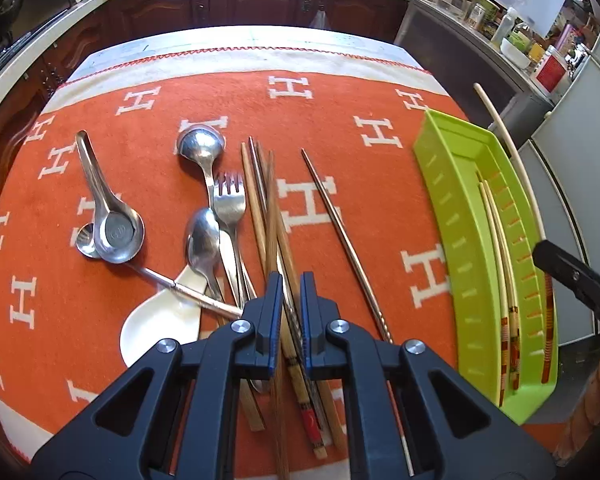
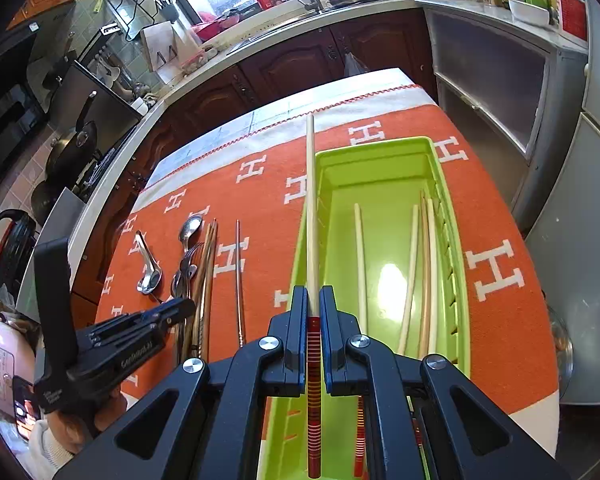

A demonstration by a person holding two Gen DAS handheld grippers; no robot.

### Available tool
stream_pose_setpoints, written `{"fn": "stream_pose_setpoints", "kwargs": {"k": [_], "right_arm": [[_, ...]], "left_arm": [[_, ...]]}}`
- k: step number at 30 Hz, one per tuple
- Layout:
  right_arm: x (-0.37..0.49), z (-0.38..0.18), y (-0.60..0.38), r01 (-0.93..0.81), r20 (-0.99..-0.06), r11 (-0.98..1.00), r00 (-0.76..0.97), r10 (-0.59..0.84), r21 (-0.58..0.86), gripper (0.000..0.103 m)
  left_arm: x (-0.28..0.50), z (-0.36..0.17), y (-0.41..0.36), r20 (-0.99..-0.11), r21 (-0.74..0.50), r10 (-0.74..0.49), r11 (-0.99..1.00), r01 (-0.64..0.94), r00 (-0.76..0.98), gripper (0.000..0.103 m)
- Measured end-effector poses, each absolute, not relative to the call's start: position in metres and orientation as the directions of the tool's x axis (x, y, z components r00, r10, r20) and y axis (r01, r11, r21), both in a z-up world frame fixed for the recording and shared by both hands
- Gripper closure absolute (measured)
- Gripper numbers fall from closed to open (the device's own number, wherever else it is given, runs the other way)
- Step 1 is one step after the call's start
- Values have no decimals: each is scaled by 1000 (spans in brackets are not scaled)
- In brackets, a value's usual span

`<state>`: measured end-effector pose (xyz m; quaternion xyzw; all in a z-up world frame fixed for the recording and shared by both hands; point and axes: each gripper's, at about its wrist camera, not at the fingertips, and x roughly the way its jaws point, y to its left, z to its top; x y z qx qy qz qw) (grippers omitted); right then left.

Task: Organize utensils

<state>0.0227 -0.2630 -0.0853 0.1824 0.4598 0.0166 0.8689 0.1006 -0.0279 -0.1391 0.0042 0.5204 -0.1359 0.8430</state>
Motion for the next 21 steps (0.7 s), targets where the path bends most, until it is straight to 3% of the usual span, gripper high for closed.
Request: {"fn": "stream_pose_setpoints", "kwargs": {"k": [21], "right_arm": [[32,-93,-266,174,-802,926,568,184,335,98]], "left_arm": [[101,-156,-25,-875,-79,-176,971,225,450,99]]}}
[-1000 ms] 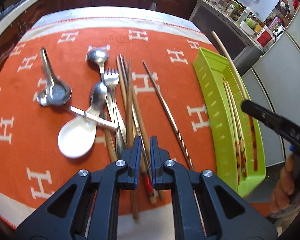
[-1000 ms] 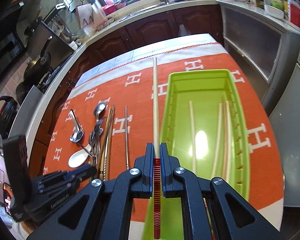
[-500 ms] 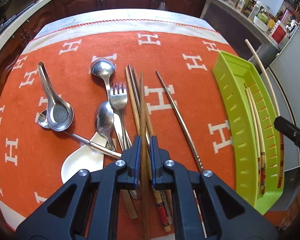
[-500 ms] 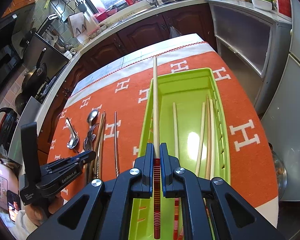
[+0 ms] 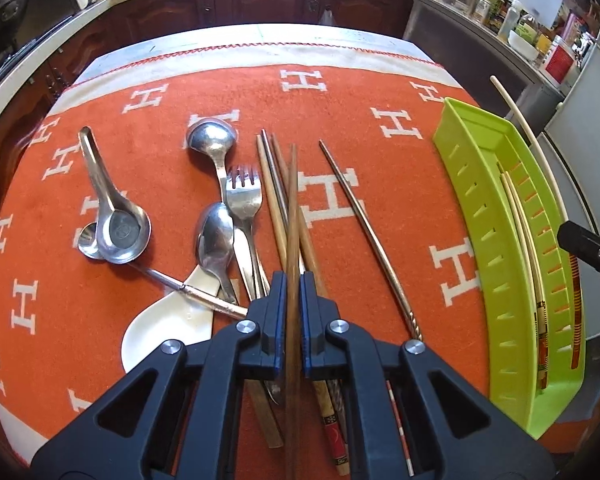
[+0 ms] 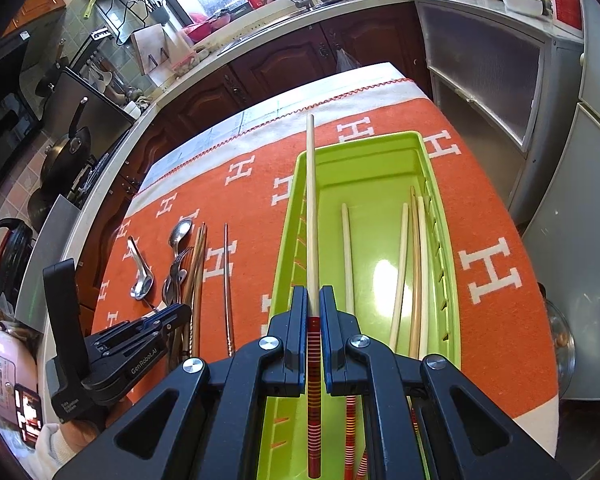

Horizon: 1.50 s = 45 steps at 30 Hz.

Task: Organize utensils

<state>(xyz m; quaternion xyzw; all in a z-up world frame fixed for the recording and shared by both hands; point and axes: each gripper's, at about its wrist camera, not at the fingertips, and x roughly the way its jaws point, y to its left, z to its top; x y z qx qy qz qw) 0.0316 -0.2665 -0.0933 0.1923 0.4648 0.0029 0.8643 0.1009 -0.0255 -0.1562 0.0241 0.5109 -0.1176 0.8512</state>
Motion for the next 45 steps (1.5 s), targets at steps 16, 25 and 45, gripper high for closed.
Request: {"fn": "stream_pose_setpoints", "kwargs": {"k": [16,25,45], "right_arm": [[16,-96,-290,283,-842,905,523,131,317,97],[3,-94,-304,333,-841,892,534,91,307,86],[-16,-71,-308,366,-815,884,578,28,290,86]], "left_arm": [[88,-45,-76,-838,-281,-395,904,322,378,99],[96,-47,-157,-853,-295,-410,889,349,322,99],[70,-72,-159,-888,-63,-232,916,396,396,98]]}}
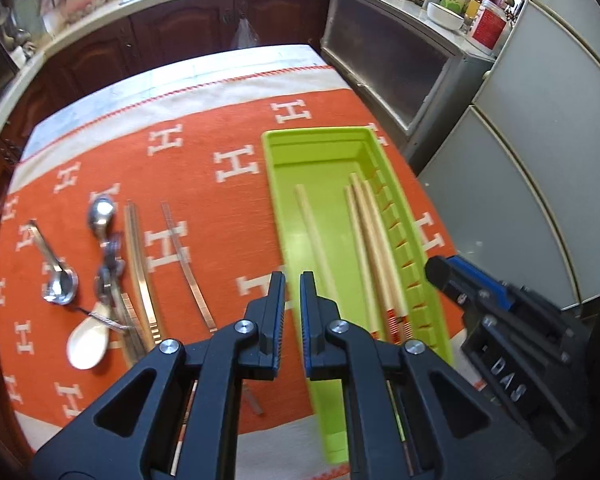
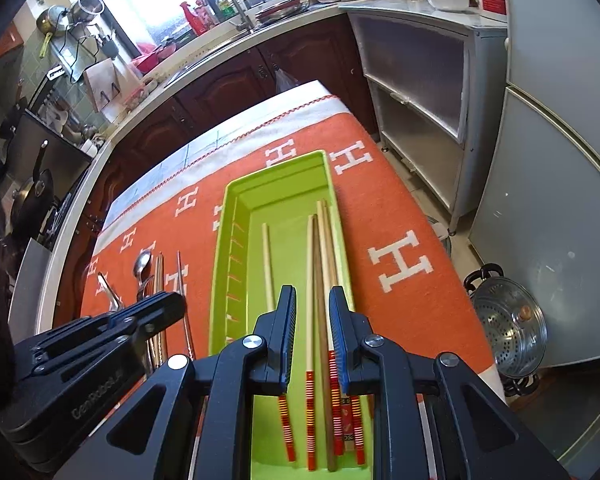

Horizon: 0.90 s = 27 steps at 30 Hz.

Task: Organize utensils
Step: 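Move the right gripper back to the utensils and close on the steel fork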

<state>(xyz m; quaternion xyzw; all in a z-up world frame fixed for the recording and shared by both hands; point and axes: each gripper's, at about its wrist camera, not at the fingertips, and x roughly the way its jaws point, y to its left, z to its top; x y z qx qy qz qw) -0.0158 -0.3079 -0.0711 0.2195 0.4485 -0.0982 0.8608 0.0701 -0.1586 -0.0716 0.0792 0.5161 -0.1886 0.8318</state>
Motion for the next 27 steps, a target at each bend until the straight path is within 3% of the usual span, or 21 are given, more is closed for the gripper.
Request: {"fn": "stream_pose_setpoints", "kwargs": {"k": [13,27], "right_arm": [[-2,-76,-261,275,-828,927,557,61,254,84],[30,-67,-201,143,-835,974,546,73,178,81]], "left_arm": [[52,-51,-66,-850,27,-116,965,261,514,98],[53,-58,31,-847,13,-26,997,70,531,98]]}}
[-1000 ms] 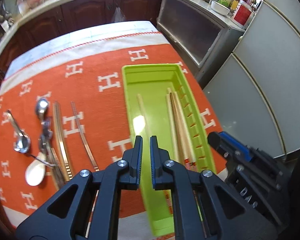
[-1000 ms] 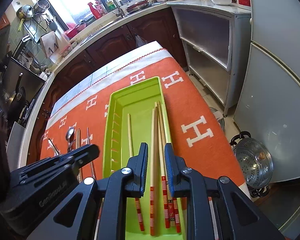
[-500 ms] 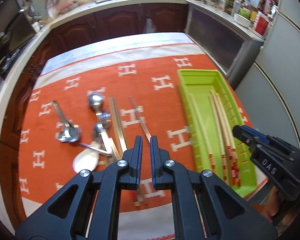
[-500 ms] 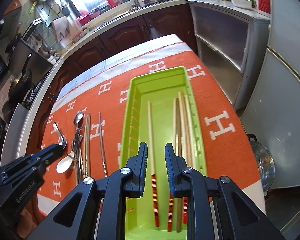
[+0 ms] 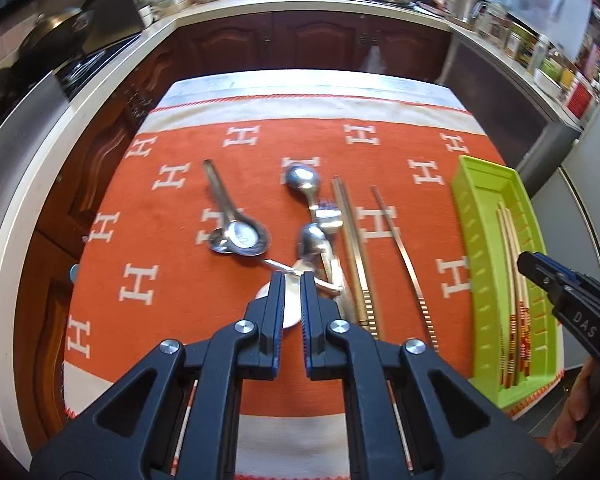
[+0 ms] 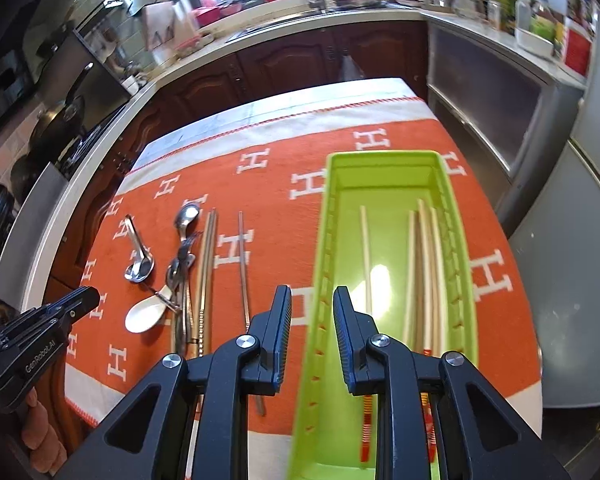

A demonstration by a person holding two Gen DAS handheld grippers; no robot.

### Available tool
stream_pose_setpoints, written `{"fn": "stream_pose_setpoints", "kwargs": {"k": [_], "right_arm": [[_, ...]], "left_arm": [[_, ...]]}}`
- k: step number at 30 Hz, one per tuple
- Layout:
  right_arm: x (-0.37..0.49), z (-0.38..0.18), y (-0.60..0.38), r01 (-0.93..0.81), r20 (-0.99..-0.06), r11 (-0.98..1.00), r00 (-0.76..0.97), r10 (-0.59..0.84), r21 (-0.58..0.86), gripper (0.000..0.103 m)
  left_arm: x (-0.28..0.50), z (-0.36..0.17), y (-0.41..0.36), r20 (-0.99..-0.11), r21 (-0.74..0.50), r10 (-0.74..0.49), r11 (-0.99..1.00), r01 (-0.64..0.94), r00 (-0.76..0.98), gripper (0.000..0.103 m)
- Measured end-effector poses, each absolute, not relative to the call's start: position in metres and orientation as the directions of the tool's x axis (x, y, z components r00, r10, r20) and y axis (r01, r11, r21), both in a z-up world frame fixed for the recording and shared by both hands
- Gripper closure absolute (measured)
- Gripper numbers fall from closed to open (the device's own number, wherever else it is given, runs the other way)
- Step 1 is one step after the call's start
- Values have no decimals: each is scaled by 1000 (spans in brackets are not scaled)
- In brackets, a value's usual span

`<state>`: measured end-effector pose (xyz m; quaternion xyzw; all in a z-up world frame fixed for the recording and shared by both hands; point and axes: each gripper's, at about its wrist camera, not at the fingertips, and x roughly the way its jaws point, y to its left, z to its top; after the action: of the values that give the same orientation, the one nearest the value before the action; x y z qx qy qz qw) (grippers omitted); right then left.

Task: Organize utensils
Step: 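Move the right gripper back to the utensils and close on the steel fork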

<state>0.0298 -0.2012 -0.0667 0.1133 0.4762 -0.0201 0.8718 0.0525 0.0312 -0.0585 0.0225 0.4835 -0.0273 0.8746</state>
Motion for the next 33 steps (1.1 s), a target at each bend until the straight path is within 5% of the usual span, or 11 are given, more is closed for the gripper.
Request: {"fn": "stream_pose_setpoints", "kwargs": {"k": [16,33], "right_arm": [[105,-50,-111,-93,-831,968,498,246,231,75],[175,-145,-63,-117,-881,943,336,332,311,74]], "left_arm": [[72,-79,115,-852,-67,-12,994,-85,524,98],[132,-121,159,-855,-272,-192,957,-101,481,98]]}}
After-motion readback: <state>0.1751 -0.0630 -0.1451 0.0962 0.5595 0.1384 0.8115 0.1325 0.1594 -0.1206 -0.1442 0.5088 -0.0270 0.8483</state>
